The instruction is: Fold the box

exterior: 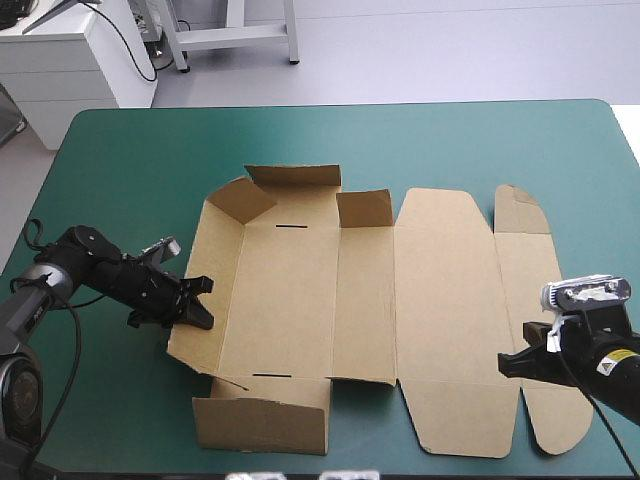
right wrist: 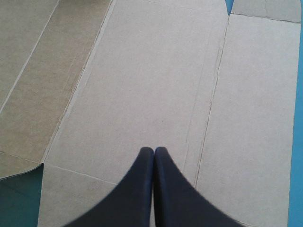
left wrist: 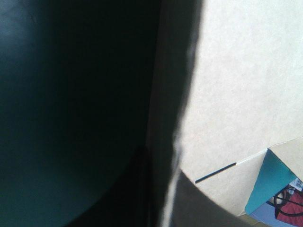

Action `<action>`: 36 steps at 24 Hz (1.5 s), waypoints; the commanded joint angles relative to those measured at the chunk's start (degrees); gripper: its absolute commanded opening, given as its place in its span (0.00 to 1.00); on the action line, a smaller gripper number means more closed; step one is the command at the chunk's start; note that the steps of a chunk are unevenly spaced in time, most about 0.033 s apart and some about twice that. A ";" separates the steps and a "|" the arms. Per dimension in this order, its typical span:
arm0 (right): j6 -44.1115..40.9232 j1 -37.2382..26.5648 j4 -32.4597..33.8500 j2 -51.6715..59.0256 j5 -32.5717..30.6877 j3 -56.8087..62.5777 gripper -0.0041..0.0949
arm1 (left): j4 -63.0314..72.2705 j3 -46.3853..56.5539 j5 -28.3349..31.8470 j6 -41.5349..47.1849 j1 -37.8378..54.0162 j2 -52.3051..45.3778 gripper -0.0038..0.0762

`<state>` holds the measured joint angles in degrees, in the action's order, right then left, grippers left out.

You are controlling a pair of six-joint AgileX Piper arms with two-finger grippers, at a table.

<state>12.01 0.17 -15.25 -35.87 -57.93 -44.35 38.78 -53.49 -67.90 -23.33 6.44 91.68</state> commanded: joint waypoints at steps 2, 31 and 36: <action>0.52 -0.45 -0.36 -0.09 2.52 -1.39 0.02 | 0.32 -4.05 -6.38 1.20 -0.67 -1.95 0.04; 1.95 -0.45 -0.83 -0.19 -6.40 -1.39 0.02 | -79.44 -40.01 12.53 2.45 -43.52 4.05 0.04; 1.95 -0.45 -0.48 -0.19 -6.44 -1.39 0.02 | -81.86 -40.01 19.12 5.93 -44.83 3.33 0.04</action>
<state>13.44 0.17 -15.08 -35.86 -66.34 -44.33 -38.37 -91.67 -53.35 -19.78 -37.12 98.43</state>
